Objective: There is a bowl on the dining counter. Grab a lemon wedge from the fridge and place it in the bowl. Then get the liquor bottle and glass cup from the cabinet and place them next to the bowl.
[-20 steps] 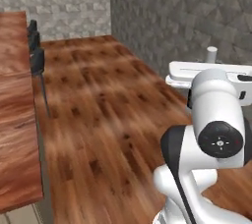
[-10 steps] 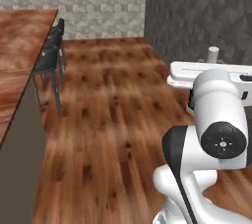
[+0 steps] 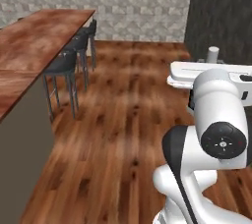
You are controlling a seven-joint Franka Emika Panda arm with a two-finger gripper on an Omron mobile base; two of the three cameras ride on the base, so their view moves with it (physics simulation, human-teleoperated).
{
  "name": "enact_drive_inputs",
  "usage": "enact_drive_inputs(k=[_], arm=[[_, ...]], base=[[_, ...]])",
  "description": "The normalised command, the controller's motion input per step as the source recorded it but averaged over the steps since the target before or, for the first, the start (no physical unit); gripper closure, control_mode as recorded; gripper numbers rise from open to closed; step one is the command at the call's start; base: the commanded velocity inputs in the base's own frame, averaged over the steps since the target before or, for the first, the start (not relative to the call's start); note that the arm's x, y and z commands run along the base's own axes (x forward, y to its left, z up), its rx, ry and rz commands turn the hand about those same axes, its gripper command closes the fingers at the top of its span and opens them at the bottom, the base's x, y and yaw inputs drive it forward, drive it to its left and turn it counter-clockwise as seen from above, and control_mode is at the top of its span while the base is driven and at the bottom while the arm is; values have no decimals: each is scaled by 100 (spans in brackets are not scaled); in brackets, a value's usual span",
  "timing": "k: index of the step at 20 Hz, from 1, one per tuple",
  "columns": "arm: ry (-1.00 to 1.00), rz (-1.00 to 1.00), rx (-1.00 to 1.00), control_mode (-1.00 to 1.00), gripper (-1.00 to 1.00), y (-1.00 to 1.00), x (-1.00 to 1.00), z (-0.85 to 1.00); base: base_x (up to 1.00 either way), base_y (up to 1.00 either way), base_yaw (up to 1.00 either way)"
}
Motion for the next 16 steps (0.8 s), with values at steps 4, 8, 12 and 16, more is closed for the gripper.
enact_drive_inputs(k=[4, 8, 12, 16], arm=[[0, 0, 0, 100, 100, 0, 0, 0], [0, 0, 0, 100, 100, 0, 0, 0], [0, 0, 0, 100, 100, 0, 0, 0], [0, 0, 0, 100, 100, 0, 0, 0]], base=[[76, -81, 41], [80, -81, 41], [93, -80, 38], [91, -82, 37]])
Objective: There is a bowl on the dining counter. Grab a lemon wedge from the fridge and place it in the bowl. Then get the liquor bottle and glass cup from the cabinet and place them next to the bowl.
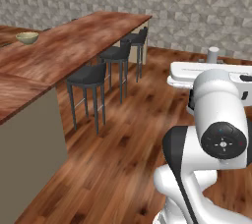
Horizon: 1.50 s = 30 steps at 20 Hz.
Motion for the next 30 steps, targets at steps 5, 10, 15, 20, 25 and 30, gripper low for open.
enact_drive_inputs(k=[5, 10, 15, 20, 25, 30], arm=[[0, 0, 0, 100, 100, 0, 0, 0], [0, 0, 0, 100, 100, 0, 0, 0], [0, 0, 0, 100, 100, 0, 0, 0], [0, 0, 0, 100, 100, 0, 0, 0], [0, 0, 0, 100, 100, 0, 0, 0], [0, 0, 0, 100, 100, 0, 0, 0]], base=[[79, -86, 36], [62, -91, 35], [52, -93, 36], [50, -94, 36], [51, -93, 37], [52, -93, 37]])
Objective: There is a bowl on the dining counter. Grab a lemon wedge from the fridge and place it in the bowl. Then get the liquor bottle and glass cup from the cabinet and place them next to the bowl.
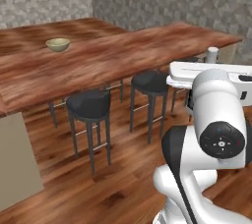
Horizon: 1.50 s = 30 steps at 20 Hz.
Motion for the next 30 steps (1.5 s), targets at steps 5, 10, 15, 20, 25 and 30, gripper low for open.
enact_drive_inputs(k=[5, 10, 15, 20, 25, 30], arm=[[0, 0, 0, 100, 100, 0, 0, 0], [0, 0, 0, 100, 100, 0, 0, 0], [0, 0, 0, 100, 100, 0, 0, 0], [0, 0, 0, 100, 100, 0, 0, 0], [0, 0, 0, 100, 100, 0, 0, 0], [0, 0, 0, 100, 100, 0, 0, 0]], base=[[51, -93, 37], [50, -92, 37], [50, -93, 37], [49, -92, 37], [49, -92, 37], [48, -93, 37]])
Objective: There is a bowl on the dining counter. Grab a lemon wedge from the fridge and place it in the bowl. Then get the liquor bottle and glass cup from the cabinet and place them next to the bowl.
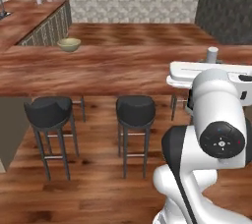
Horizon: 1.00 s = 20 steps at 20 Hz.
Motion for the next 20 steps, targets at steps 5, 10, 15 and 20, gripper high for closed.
enact_drive_inputs(k=[5, 10, 15, 20], arm=[[0, 0, 0, 100, 100, 0, 0, 0], [0, 0, 0, 100, 100, 0, 0, 0], [0, 0, 0, 100, 100, 0, 0, 0], [0, 0, 0, 100, 100, 0, 0, 0]], base=[[40, -94, 37], [32, -97, 36], [11, -100, 32], [-1, -100, 24]])
